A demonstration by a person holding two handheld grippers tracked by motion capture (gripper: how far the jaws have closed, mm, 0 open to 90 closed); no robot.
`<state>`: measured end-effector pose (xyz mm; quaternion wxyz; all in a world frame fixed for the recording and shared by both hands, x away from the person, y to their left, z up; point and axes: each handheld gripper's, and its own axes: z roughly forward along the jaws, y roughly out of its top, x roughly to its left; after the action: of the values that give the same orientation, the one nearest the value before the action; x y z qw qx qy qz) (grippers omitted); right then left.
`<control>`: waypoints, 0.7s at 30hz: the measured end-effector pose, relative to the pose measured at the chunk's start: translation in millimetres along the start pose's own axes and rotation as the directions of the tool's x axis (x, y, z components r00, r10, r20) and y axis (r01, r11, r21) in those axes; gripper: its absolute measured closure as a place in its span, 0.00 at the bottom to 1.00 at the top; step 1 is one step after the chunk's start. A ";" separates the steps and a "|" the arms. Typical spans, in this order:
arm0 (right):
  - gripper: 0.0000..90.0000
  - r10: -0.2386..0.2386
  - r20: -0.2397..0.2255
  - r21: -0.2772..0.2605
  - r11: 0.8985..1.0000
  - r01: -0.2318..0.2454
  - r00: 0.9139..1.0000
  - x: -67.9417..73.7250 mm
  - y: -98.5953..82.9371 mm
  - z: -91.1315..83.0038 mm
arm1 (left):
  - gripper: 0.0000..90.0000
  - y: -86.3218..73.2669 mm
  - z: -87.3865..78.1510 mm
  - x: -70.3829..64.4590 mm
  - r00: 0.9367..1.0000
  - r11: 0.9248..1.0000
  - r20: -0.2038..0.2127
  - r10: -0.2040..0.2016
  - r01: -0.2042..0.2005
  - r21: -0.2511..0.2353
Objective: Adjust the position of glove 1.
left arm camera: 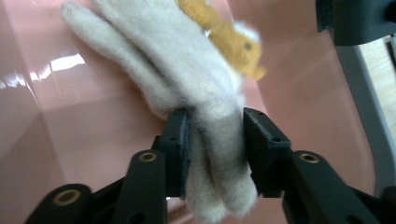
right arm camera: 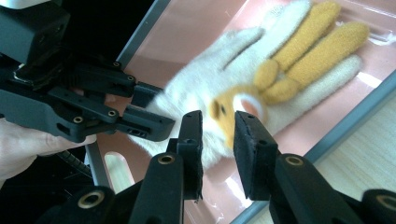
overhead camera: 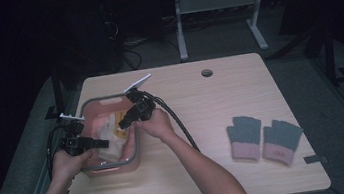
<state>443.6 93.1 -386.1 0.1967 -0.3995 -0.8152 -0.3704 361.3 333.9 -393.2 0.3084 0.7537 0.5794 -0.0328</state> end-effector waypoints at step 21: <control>0.78 -0.029 -0.015 -0.042 0.999 0.028 0.999 2.3 -5.6 -23.8 | 0.74 11.8 14.4 -11.4 0.978 0.988 -0.183 0.104 -0.080 0.134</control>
<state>438.3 73.9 -371.8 0.1894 -0.3889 -0.8114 -0.3931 372.6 315.2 -395.1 0.2048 0.7975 0.5672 0.0169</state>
